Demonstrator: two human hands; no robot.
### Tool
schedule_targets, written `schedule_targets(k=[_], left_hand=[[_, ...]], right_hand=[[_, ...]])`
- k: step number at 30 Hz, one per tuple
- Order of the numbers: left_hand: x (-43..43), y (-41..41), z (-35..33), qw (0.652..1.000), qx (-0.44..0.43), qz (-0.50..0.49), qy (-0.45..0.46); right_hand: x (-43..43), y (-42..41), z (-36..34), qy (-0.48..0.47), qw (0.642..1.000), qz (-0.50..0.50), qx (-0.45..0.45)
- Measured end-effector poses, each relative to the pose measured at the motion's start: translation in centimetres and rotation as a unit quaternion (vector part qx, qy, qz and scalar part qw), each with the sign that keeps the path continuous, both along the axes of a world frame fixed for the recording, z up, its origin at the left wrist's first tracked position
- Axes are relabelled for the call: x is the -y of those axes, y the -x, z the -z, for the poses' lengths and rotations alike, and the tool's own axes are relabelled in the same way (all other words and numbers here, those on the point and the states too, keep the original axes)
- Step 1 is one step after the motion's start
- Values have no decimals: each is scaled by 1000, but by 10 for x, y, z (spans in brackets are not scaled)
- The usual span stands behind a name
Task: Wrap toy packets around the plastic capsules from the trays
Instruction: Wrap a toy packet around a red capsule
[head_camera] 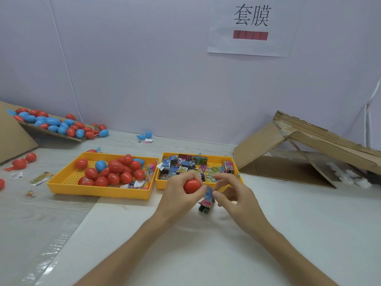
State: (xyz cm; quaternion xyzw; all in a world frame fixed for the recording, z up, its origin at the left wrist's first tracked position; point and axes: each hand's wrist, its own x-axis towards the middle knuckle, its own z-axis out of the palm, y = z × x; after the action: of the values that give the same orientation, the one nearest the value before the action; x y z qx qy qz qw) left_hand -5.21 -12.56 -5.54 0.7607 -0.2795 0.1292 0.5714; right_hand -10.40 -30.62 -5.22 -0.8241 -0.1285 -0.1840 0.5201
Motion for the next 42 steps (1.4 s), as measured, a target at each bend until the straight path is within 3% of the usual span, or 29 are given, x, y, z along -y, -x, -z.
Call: schedule_targets(k=[8, 17, 26, 30, 34, 38, 42], left_hand=[[-2, -1, -6, 998, -62, -16, 19], [-2, -1, -7, 995, -96, -5, 10], [-5, -3, -7, 993, -115, 0, 1], [-4, -3, -6, 992, -123, 14, -14], [-4, -3, -7, 988, -148, 39, 10], [-5, 3, -20, 961, -215, 114, 129], [-8, 1, -25, 927, -270, 156, 209]], right_hand=[[-7, 10, -2, 141, 971, -5, 193], [-6, 10, -2, 269, 944, 12, 189], [-8, 11, -2, 301, 939, -22, 163], [-12, 11, 0, 298, 942, 11, 152], [-11, 8, 0, 274, 948, 36, 158], [-8, 4, -2, 86, 994, 17, 68], [0, -2, -8, -66, 997, 35, -12]])
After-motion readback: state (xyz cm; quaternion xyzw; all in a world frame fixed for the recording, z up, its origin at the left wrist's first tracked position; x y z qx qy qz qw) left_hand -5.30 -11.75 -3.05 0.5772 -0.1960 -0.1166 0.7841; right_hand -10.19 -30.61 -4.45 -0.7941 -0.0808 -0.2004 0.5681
